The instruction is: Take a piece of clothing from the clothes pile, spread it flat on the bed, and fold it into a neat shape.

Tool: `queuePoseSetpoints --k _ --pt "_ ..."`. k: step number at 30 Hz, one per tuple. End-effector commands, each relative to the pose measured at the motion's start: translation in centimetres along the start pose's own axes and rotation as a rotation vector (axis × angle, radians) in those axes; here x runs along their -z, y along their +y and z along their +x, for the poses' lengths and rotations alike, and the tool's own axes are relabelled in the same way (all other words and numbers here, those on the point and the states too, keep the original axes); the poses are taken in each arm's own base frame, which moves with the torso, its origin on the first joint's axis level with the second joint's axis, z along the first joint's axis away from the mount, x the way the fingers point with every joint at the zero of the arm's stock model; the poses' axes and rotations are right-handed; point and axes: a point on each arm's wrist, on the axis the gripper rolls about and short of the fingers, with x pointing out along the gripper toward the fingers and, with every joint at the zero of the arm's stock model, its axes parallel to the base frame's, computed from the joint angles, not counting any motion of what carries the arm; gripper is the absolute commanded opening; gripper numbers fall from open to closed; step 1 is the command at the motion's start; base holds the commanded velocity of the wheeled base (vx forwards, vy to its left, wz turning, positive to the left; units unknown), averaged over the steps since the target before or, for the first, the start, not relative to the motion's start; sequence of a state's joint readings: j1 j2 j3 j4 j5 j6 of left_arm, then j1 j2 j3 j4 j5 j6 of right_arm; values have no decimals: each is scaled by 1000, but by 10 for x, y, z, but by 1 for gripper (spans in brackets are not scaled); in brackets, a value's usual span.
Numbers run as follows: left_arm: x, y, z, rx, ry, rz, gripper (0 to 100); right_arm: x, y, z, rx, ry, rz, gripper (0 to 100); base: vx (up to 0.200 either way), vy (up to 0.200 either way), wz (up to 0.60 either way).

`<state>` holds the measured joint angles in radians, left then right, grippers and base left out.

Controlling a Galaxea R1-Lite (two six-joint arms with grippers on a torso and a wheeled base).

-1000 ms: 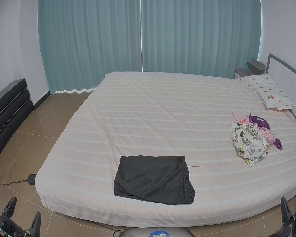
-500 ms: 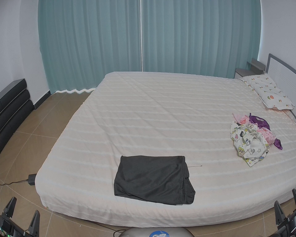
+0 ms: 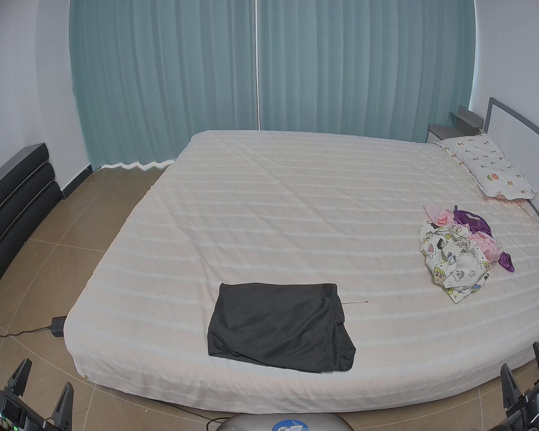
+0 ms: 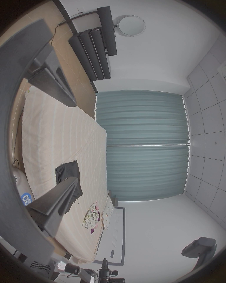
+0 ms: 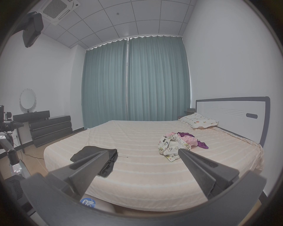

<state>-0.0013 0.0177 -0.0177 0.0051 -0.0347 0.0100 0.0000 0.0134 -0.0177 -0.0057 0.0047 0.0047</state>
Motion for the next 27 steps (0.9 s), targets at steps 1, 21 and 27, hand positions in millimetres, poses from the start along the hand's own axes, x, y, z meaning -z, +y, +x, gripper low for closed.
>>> queuePoseSetpoints --k 1,21,27 --pt "5 0 0 -7 3 -7 100 5 0 0 0 7 0 100 0 0 0" --pt "5 0 0 -14 0 -16 100 5 0 0 0 7 -6 100 0 0 0" --pt "5 0 0 -14 0 -16 100 5 0 0 0 5 -6 100 0 0 0"
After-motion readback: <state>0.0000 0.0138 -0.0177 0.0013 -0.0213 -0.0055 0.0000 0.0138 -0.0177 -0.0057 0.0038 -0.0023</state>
